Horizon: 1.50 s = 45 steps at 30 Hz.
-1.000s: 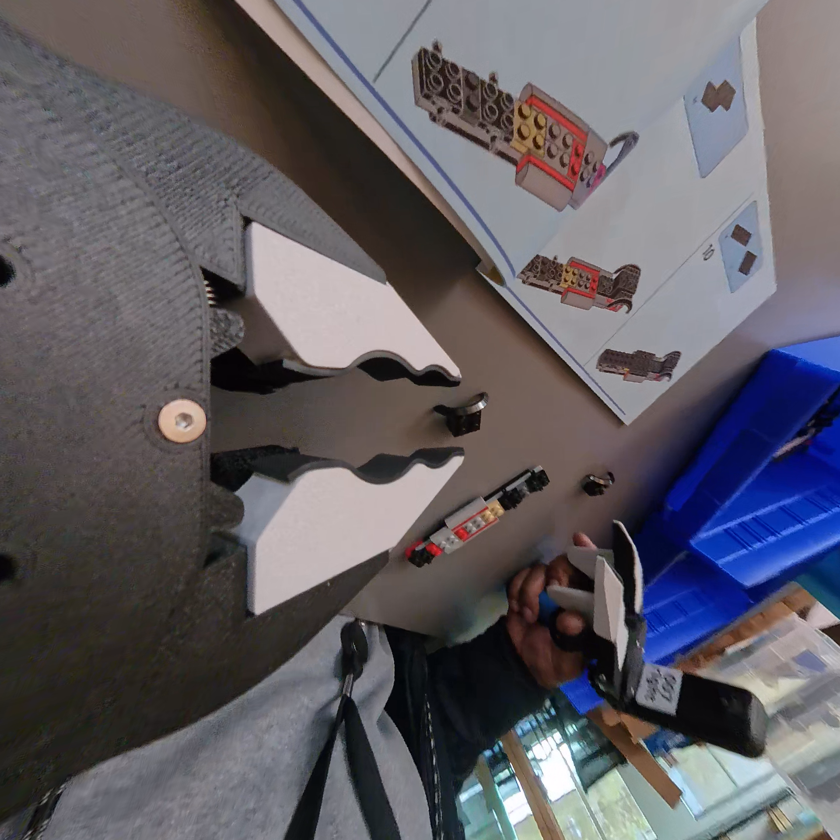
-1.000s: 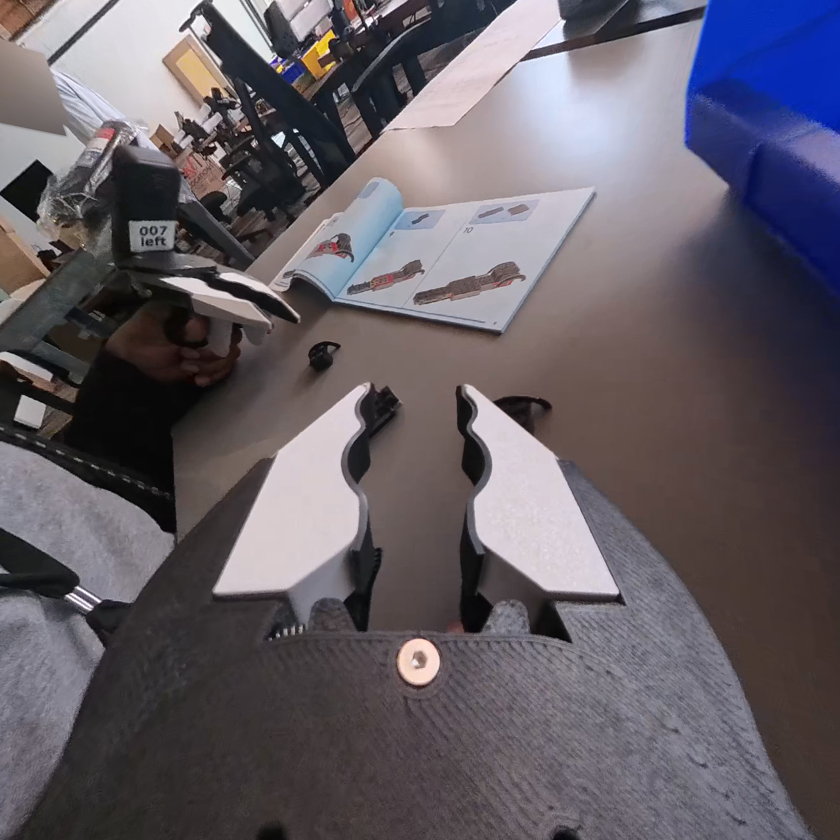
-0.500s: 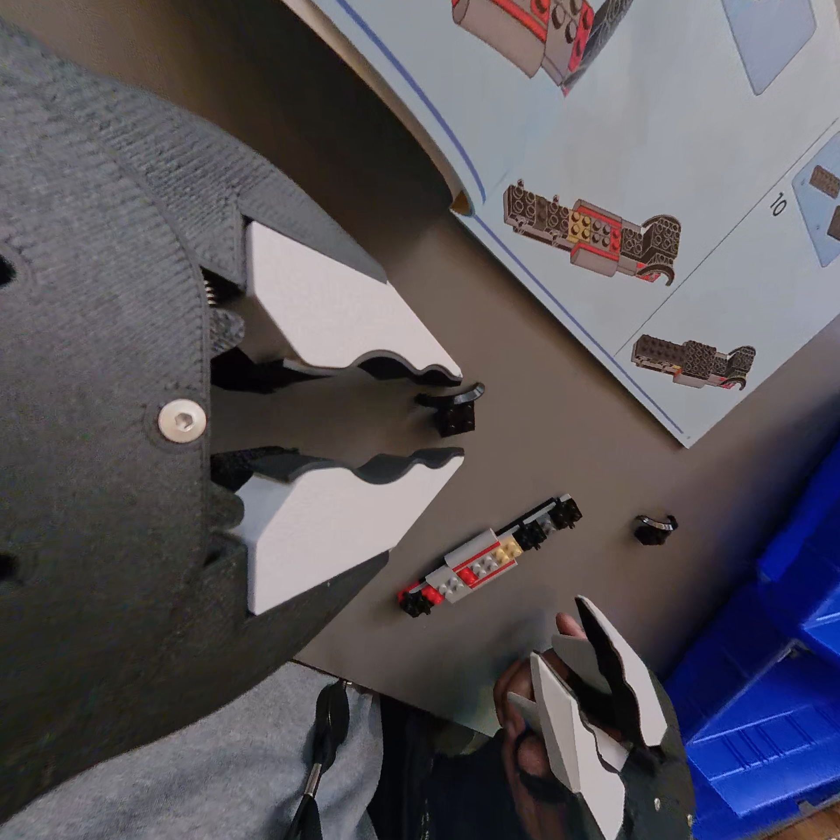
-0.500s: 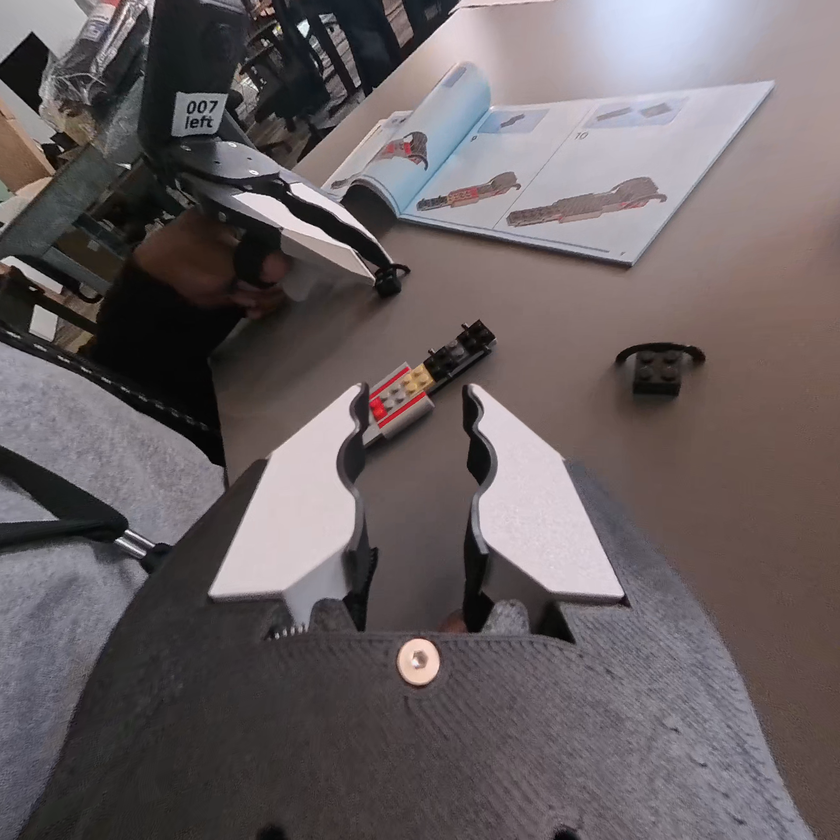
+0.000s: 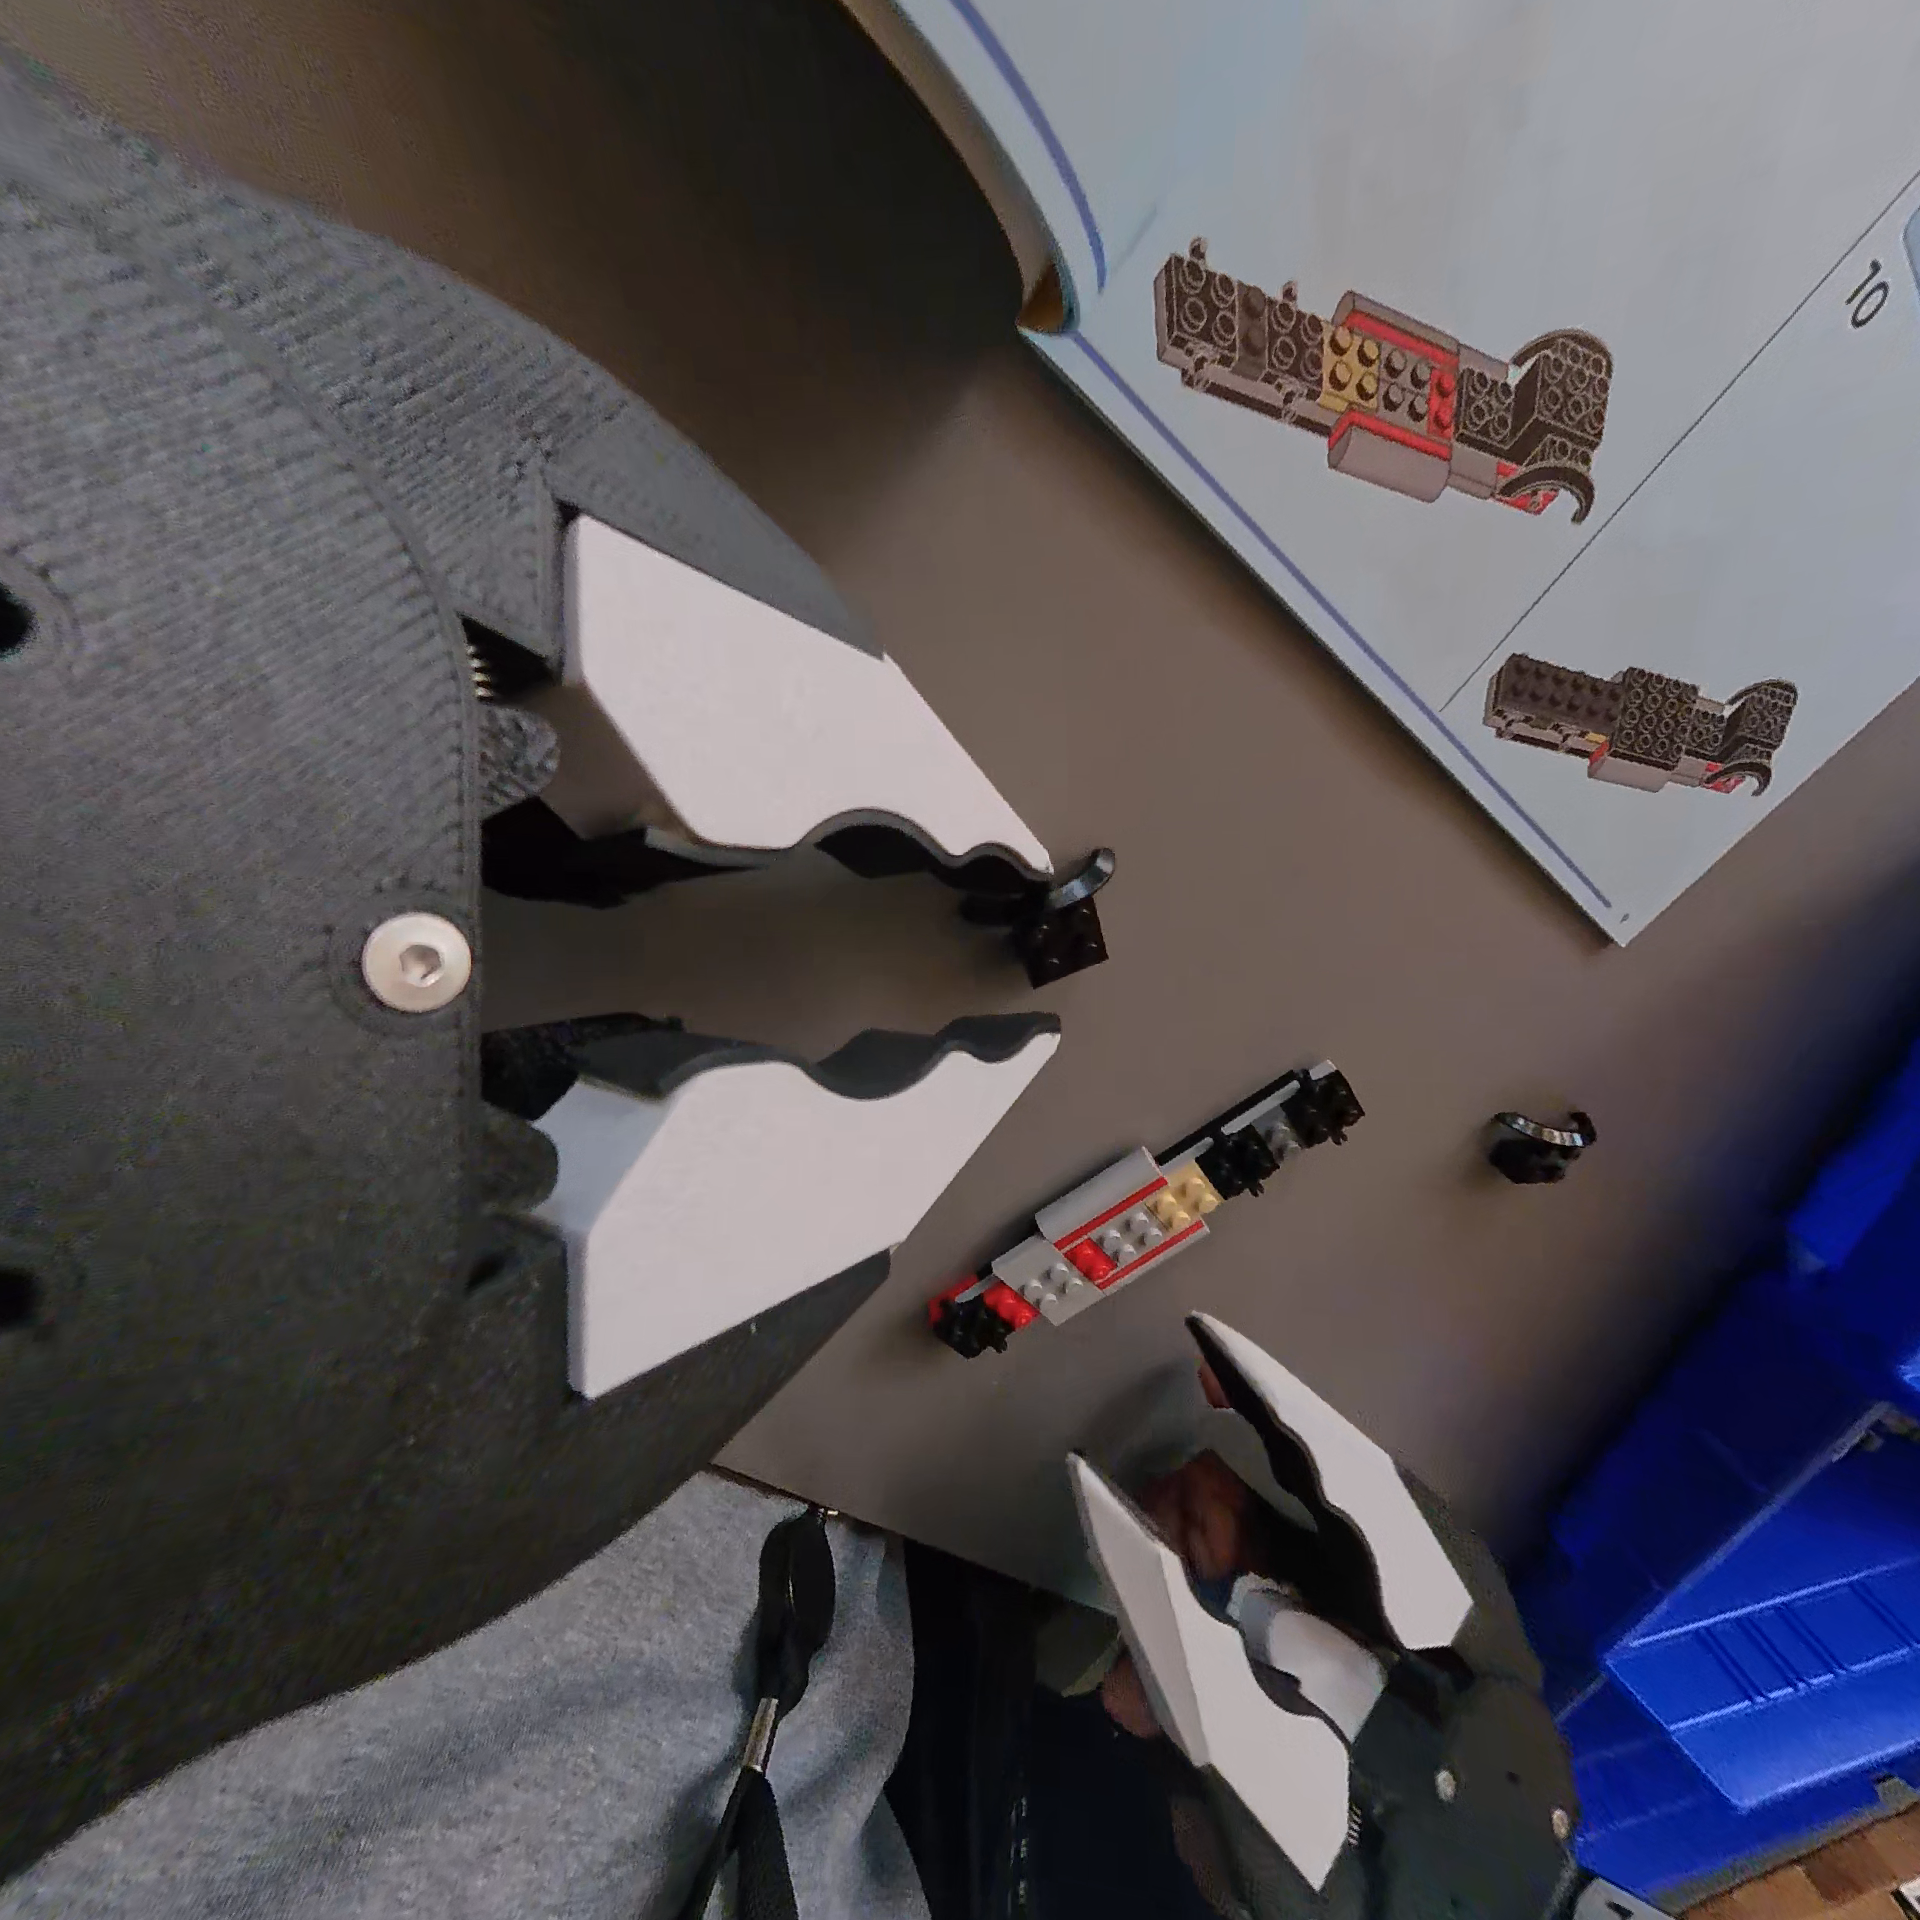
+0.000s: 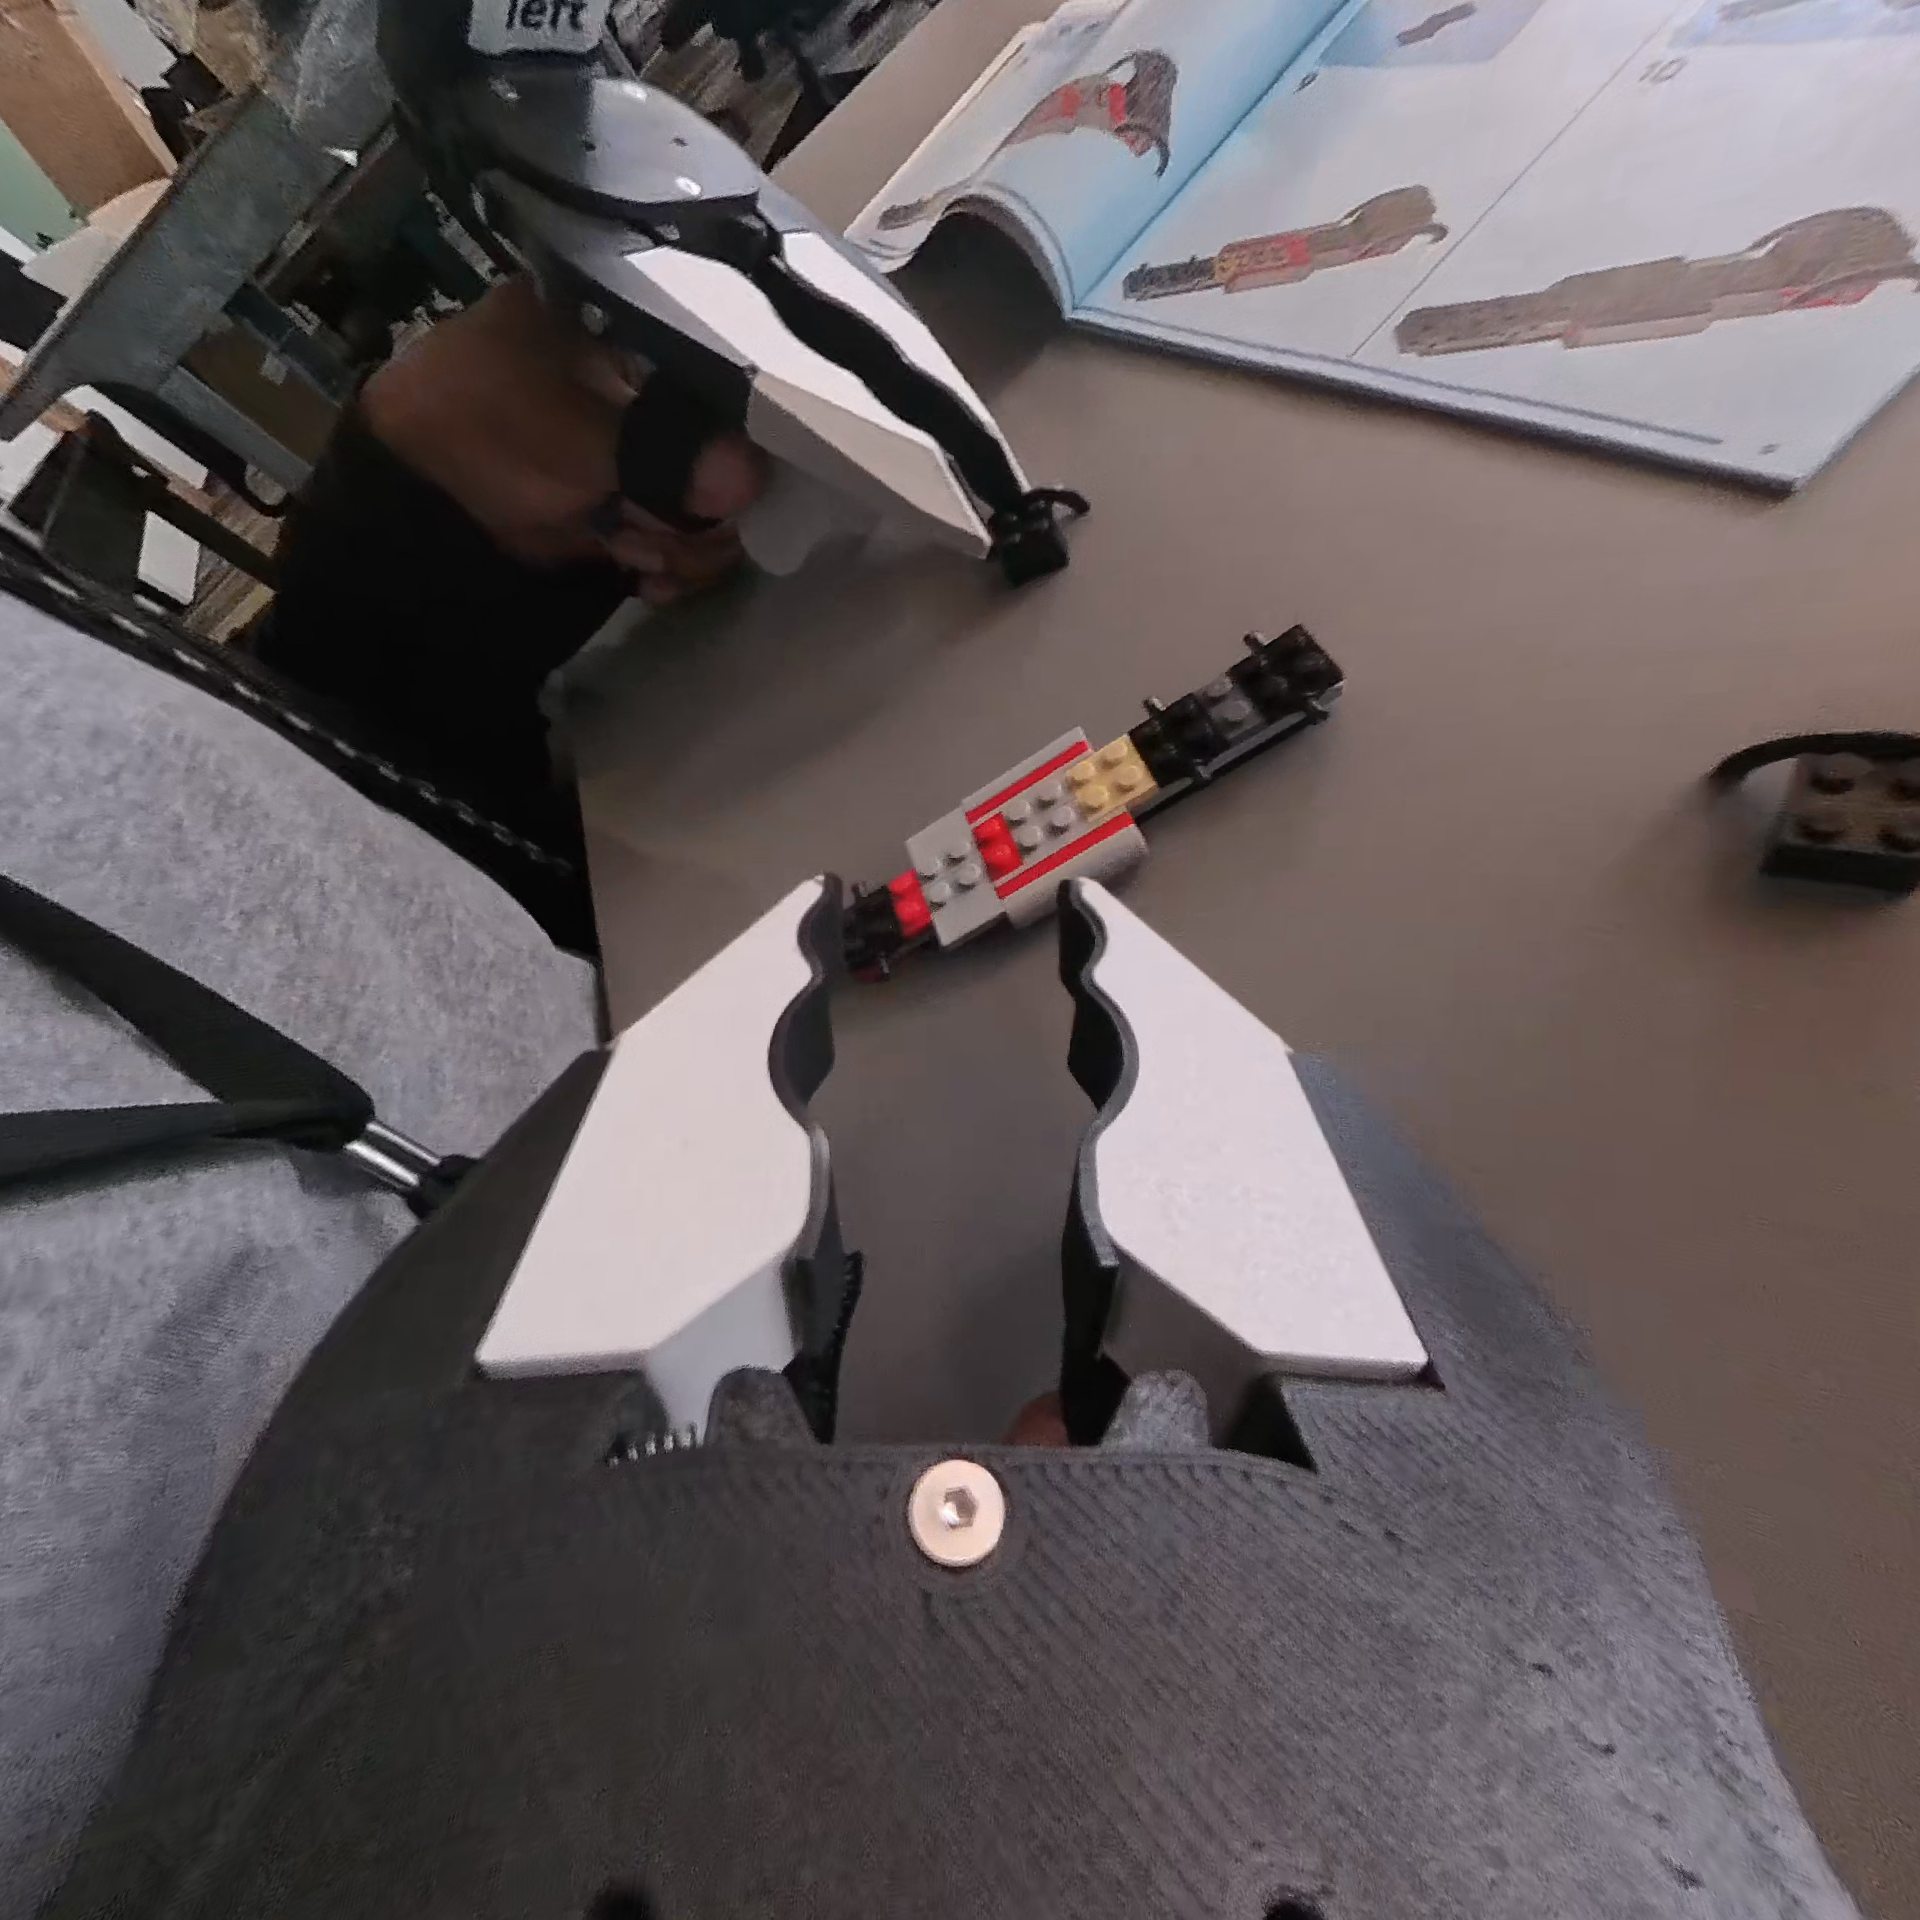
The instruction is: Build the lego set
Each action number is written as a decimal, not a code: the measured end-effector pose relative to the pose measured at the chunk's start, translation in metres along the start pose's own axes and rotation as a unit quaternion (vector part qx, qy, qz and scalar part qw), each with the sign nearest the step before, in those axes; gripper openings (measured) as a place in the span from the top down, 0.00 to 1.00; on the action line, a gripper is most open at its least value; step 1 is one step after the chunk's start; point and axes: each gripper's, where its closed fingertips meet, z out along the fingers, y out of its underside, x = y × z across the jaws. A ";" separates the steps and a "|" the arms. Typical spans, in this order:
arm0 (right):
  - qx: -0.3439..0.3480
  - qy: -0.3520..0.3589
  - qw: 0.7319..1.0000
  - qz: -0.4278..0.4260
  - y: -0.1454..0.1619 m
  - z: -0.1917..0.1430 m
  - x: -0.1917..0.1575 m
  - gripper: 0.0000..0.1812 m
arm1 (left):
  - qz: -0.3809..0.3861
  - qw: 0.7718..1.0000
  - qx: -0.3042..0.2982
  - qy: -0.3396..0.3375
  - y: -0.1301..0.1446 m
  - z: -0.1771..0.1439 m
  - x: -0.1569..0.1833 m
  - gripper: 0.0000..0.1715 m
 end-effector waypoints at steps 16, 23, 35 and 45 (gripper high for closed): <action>-0.024 -0.028 0.999 0.035 0.004 0.041 -0.039 0.77 | 0.008 1.000 0.000 0.004 -0.001 0.003 0.005 0.89; -0.049 0.018 0.997 -0.050 0.014 0.020 -0.025 0.77 | 0.011 1.000 0.003 0.016 0.002 0.000 0.011 0.90; -0.092 0.048 0.988 -0.110 0.031 0.021 -0.023 0.89 | 0.021 1.000 -0.009 -0.014 0.001 0.008 0.007 0.88; -0.077 0.085 0.985 -0.126 0.013 0.038 -0.012 0.97 | 0.021 1.000 0.001 0.002 -0.006 0.012 0.011 0.95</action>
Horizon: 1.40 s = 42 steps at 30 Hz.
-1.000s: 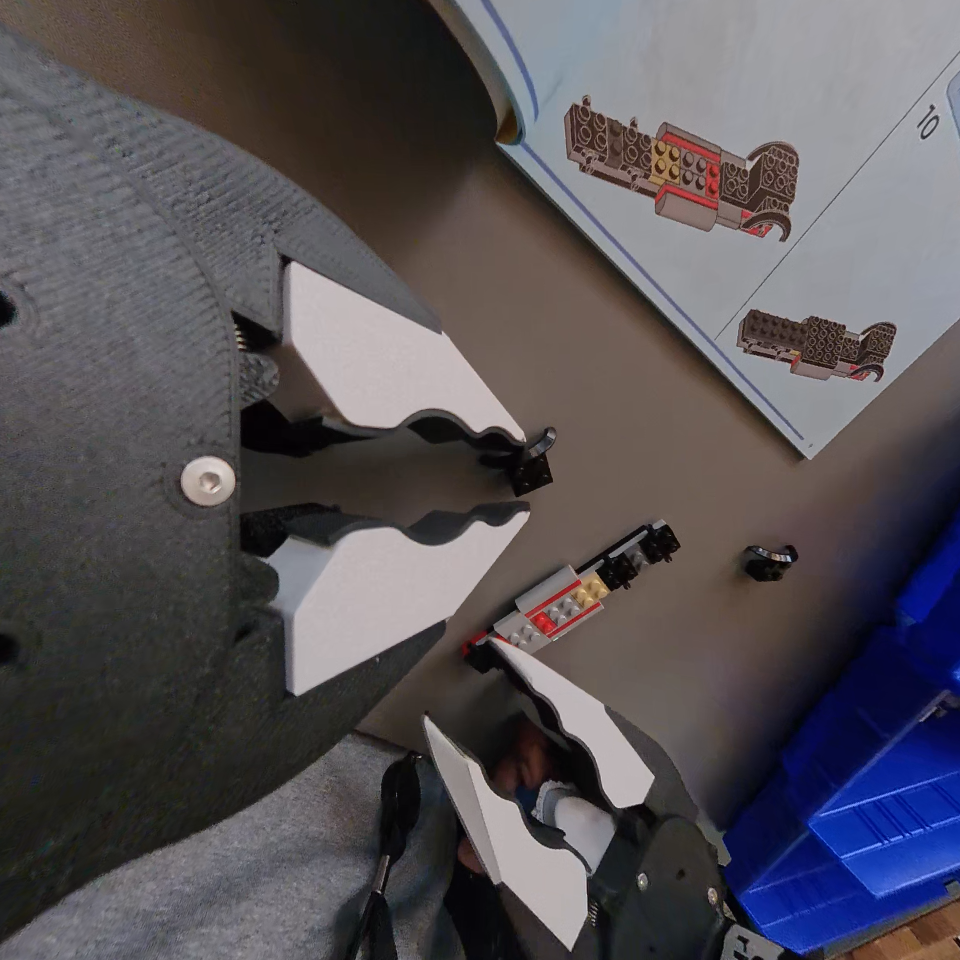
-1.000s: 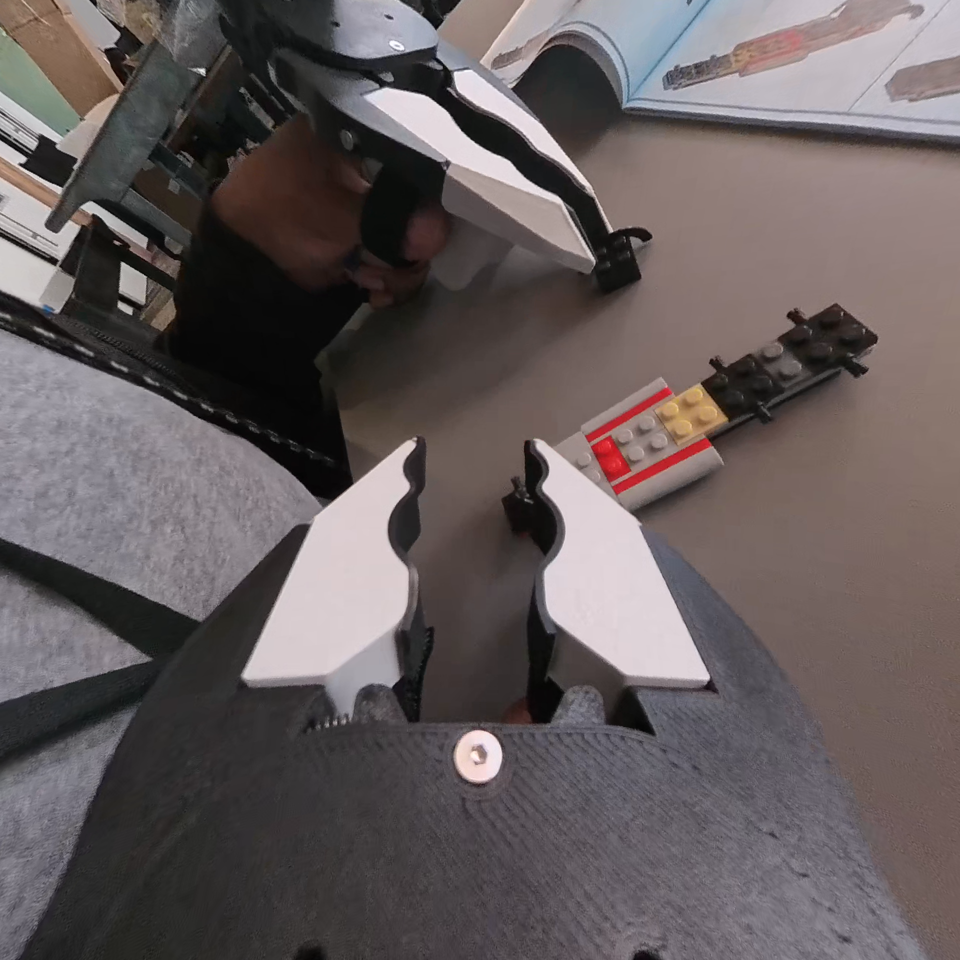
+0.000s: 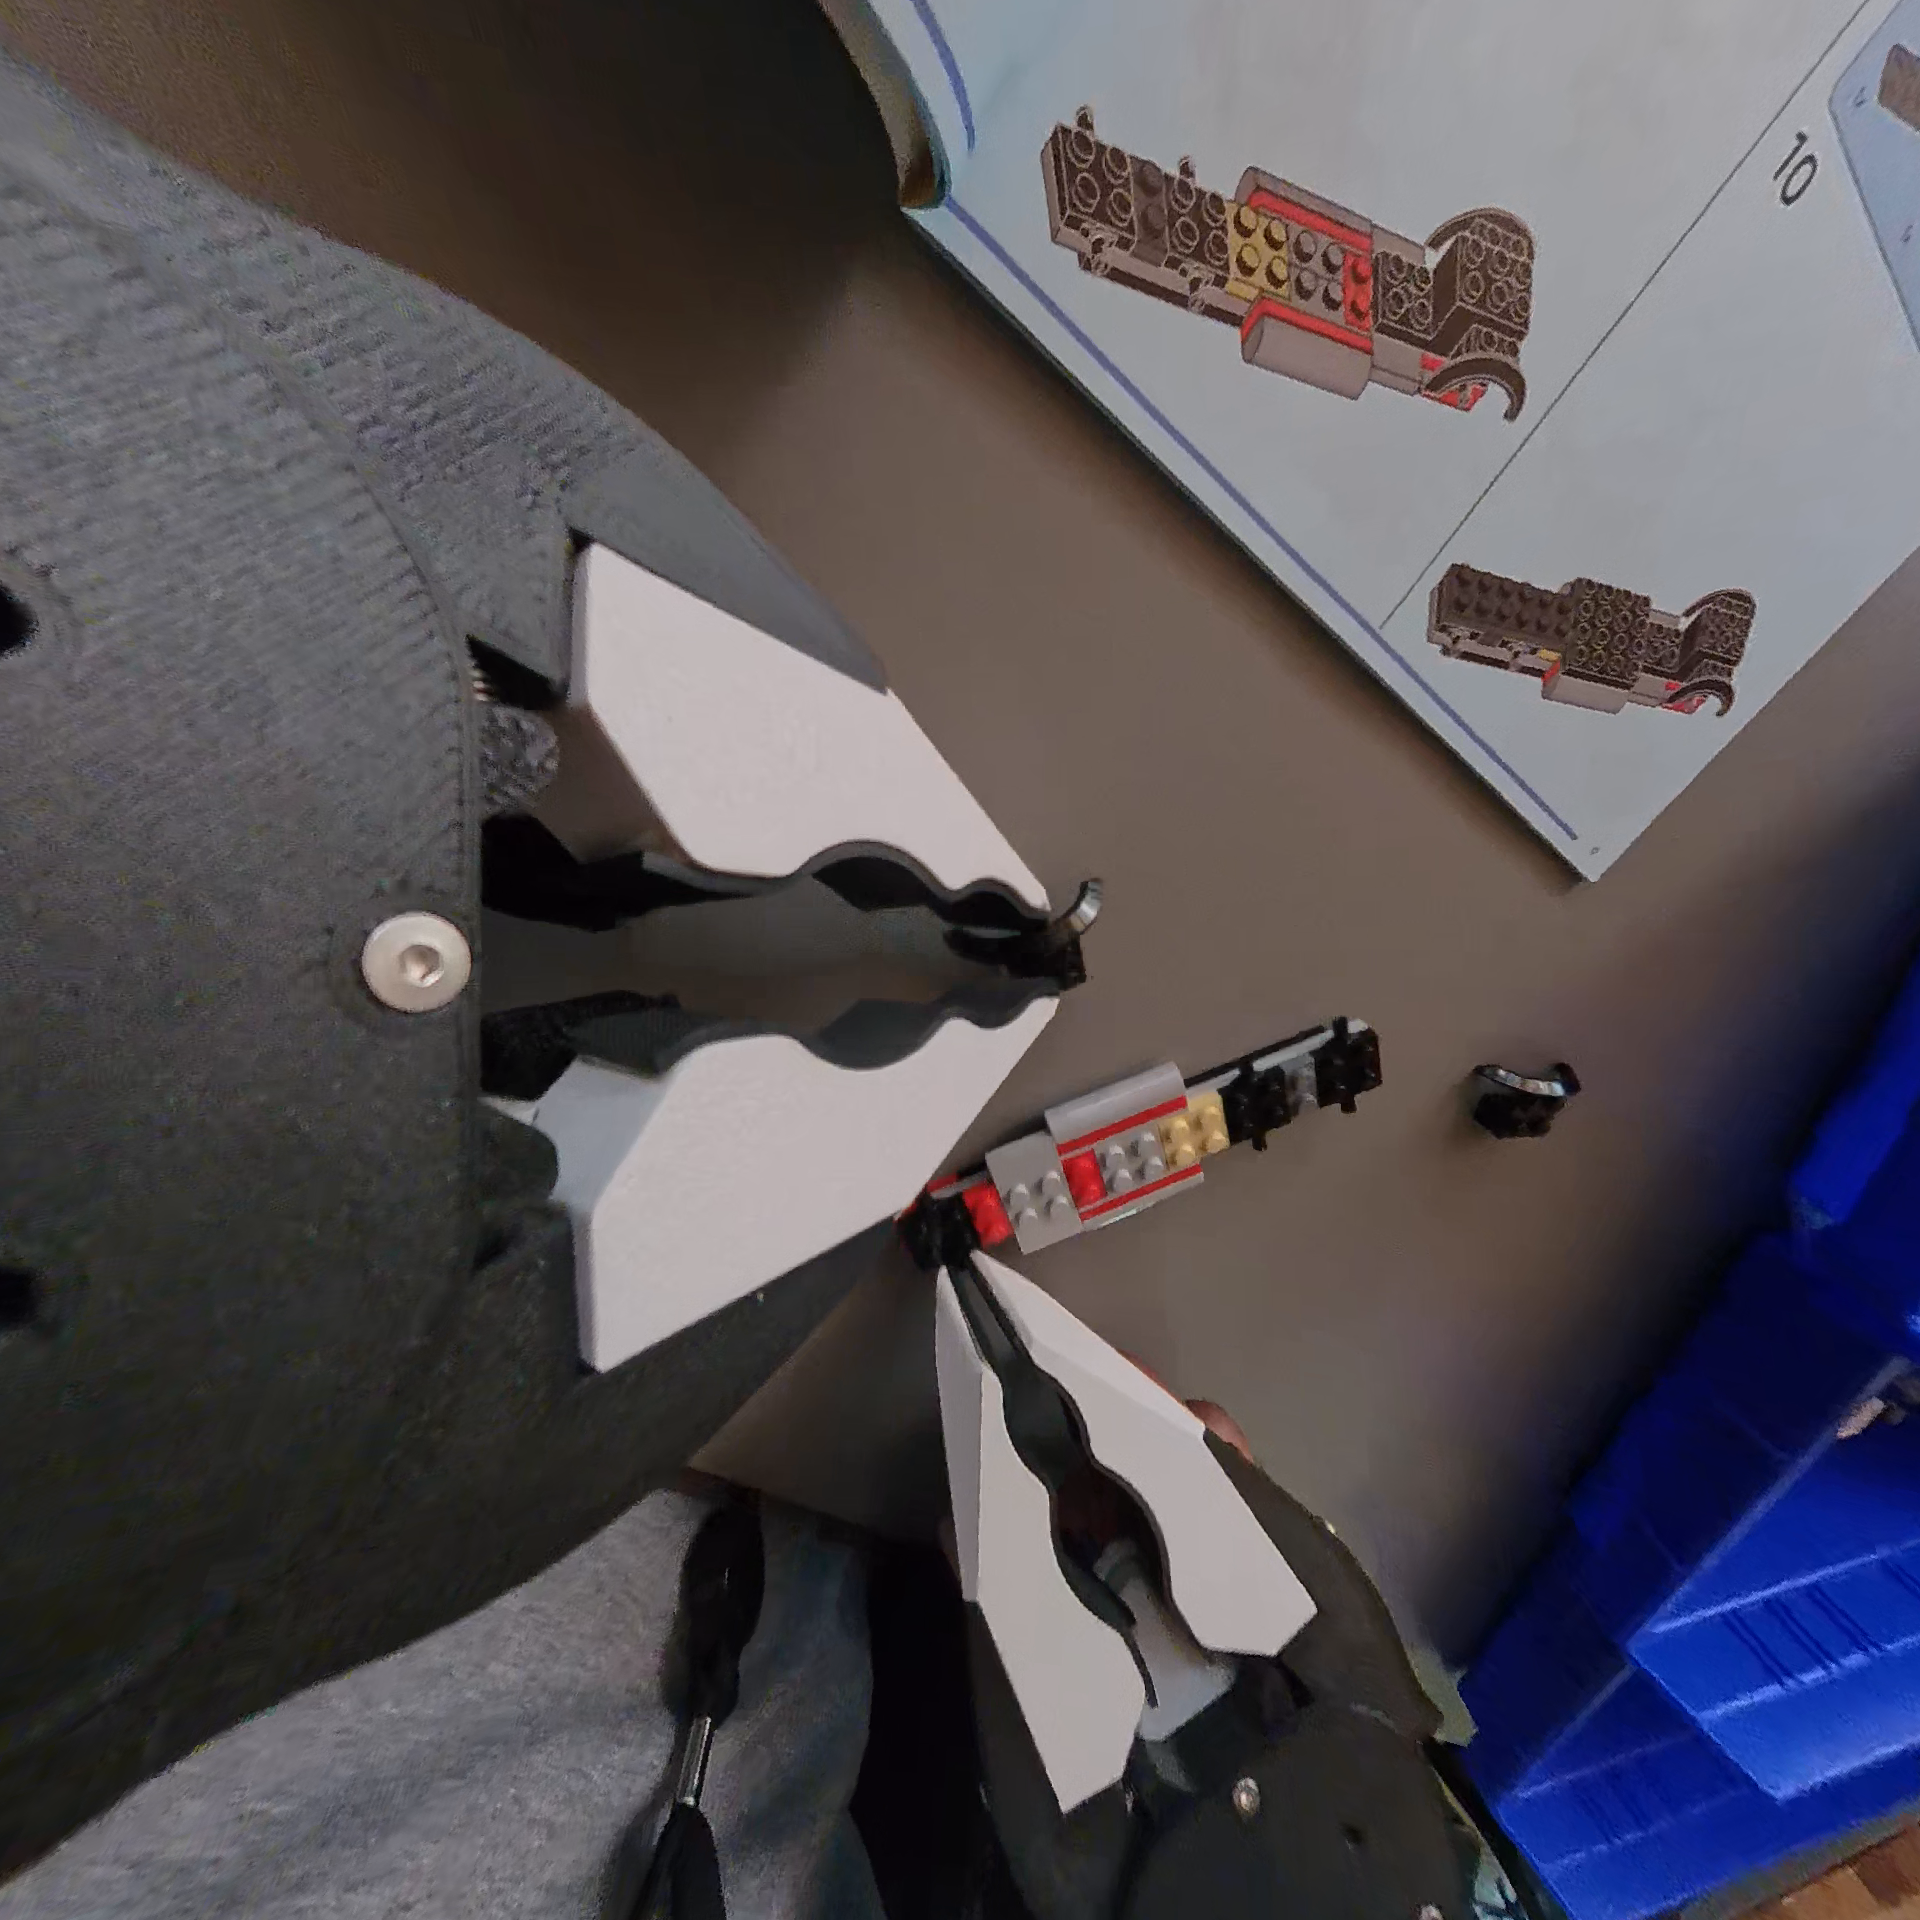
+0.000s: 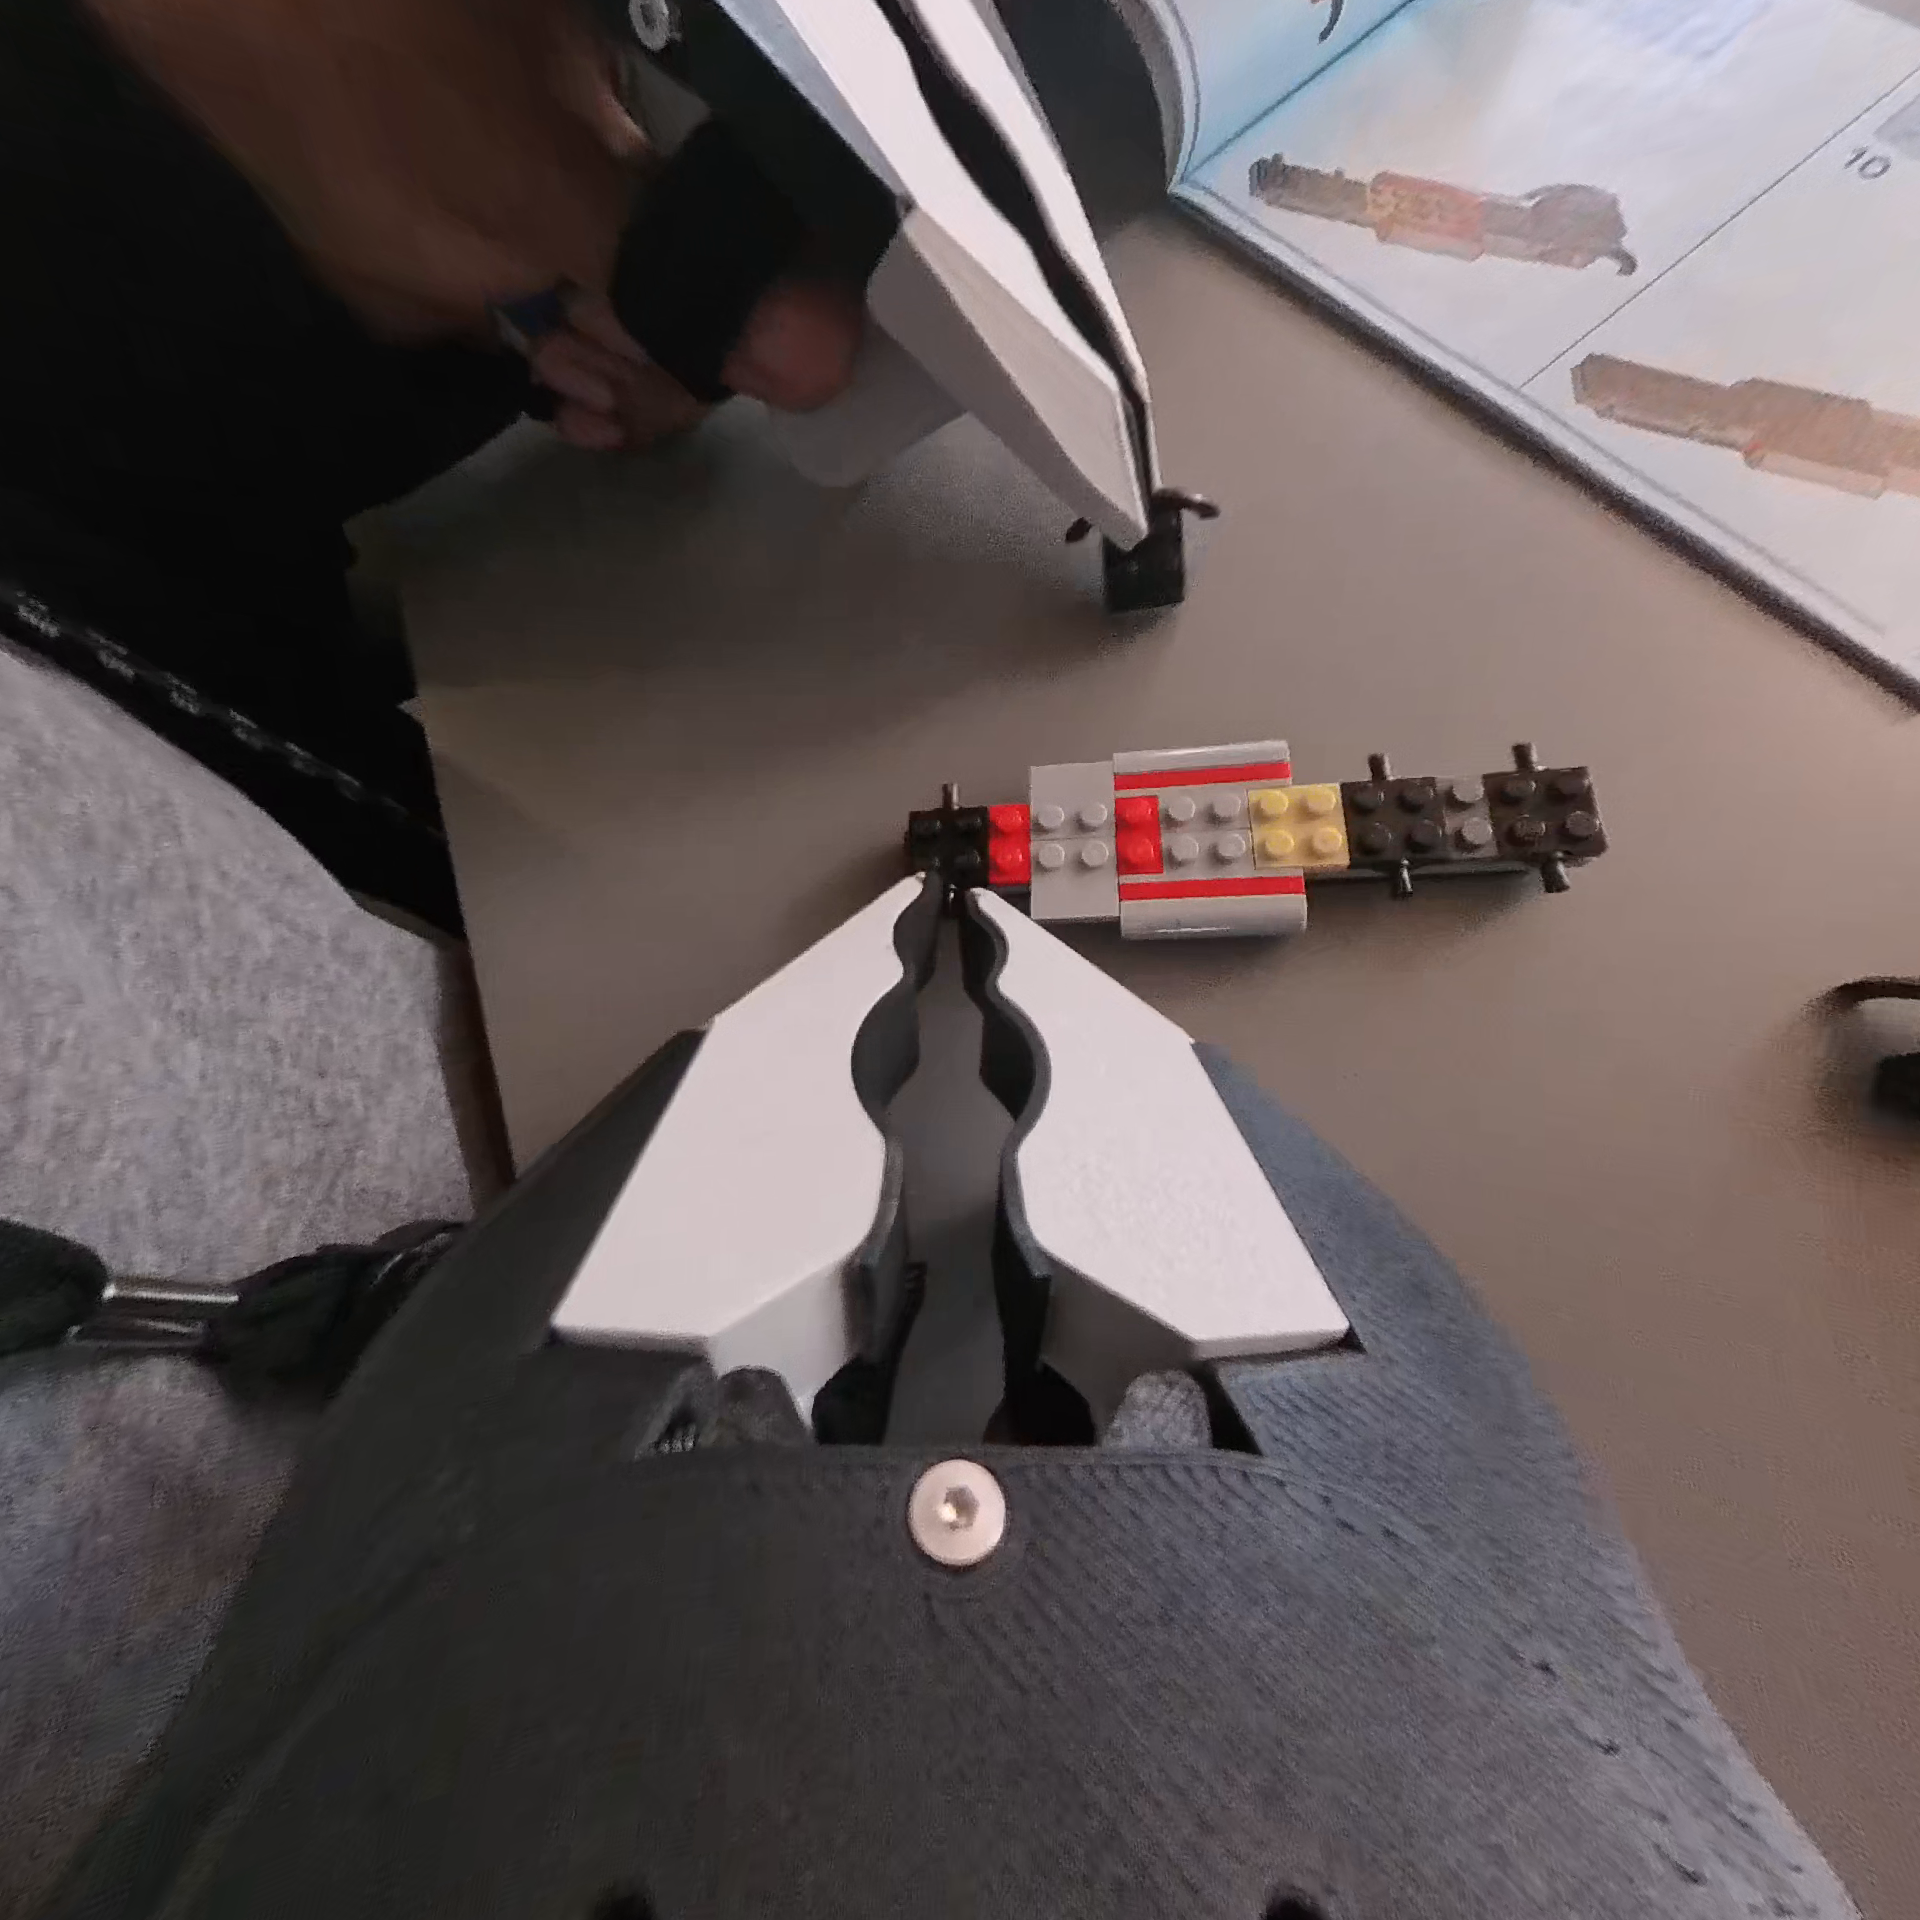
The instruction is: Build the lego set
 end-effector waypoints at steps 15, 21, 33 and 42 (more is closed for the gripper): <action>0.027 0.029 0.999 -0.026 -0.016 0.002 0.022 0.98 | -0.070 0.988 0.035 0.132 -0.016 -0.004 0.028 0.98; 0.046 0.043 0.997 -0.034 -0.014 -0.010 0.029 0.99 | -0.134 0.965 0.056 0.218 -0.022 -0.003 0.050 0.98; 0.209 0.065 0.970 -0.110 -0.057 -0.042 0.040 0.87 | -0.312 0.858 0.153 0.379 -0.061 -0.029 0.064 0.98; 0.238 0.024 0.961 -0.141 -0.082 -0.034 0.032 0.84 | -0.353 0.847 0.156 0.366 -0.061 -0.024 0.064 0.98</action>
